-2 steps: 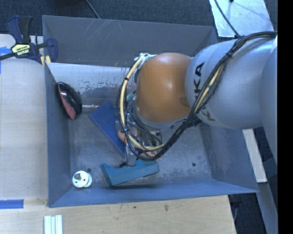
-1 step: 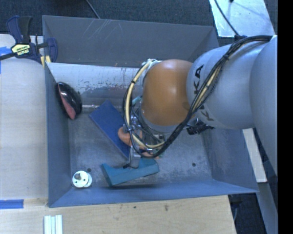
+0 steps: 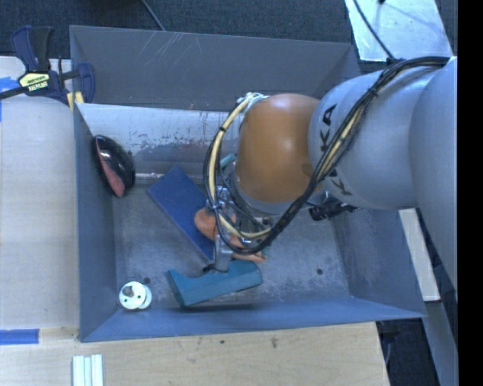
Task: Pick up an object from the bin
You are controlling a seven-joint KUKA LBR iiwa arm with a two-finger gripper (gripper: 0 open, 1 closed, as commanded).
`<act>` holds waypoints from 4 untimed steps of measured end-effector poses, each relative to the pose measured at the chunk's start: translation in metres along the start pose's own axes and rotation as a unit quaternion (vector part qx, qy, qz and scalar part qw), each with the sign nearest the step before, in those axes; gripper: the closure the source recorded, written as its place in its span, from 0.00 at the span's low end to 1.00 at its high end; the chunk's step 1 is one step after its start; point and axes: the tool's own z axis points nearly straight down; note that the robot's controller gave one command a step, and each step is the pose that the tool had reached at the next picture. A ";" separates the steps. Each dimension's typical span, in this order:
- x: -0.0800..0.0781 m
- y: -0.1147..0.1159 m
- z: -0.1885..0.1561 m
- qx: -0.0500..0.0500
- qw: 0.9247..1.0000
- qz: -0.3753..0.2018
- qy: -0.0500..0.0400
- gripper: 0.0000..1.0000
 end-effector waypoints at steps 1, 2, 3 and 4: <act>-0.005 -0.013 0.003 0.001 1.000 0.007 0.000 0.00; -0.015 -0.018 0.027 0.000 0.998 0.065 0.000 1.00; -0.015 -0.018 0.027 0.000 0.998 0.066 0.000 1.00; -0.004 -0.019 -0.082 0.001 0.997 0.077 0.000 1.00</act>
Offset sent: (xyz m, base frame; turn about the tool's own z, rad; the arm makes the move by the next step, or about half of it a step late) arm 0.0130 -0.0186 -0.0270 0.1310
